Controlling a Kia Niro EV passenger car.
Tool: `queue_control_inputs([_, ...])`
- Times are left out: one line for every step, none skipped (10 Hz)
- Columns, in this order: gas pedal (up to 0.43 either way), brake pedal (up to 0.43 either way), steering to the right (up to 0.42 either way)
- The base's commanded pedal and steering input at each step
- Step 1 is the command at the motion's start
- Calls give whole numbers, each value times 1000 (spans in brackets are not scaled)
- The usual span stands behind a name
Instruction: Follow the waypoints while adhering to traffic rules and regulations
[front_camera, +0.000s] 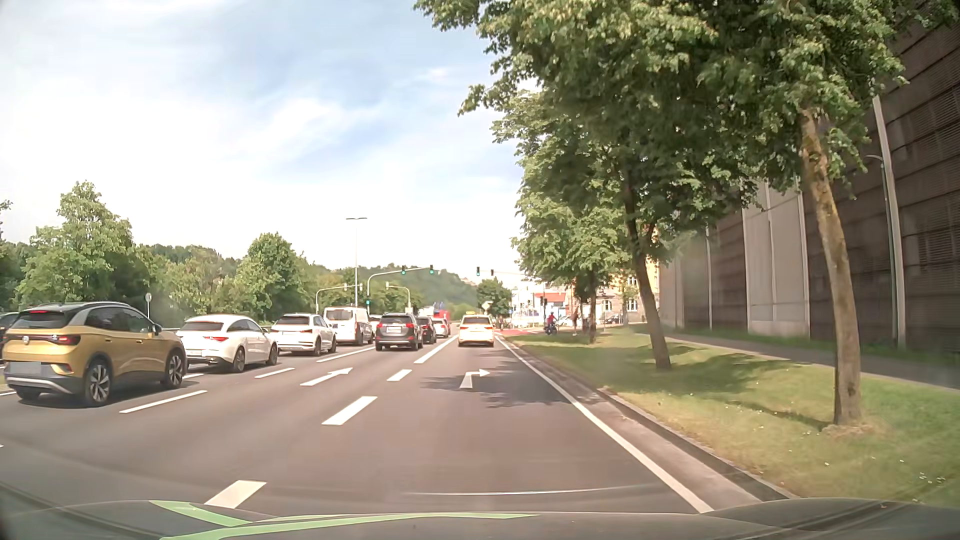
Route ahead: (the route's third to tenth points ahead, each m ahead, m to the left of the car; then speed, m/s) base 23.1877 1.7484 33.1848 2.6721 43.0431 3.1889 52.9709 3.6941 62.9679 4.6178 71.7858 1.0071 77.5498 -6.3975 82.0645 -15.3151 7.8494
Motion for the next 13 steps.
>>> queue_control_inputs([0, 0, 0])
queue_control_inputs([0, 0, 0])
queue_control_inputs([0, 0, -2])
queue_control_inputs([0, 0, -1])
queue_control_inputs([0, 0, -2])
queue_control_inputs([0, 0, -1])
queue_control_inputs([0, 0, -2])
queue_control_inputs([0, 0, -1])
queue_control_inputs([0, 0, -1])
queue_control_inputs([0, 0, -2])
queue_control_inputs([0, 0, -2])
queue_control_inputs([0, 0, -1])
queue_control_inputs([0, 0, -1])
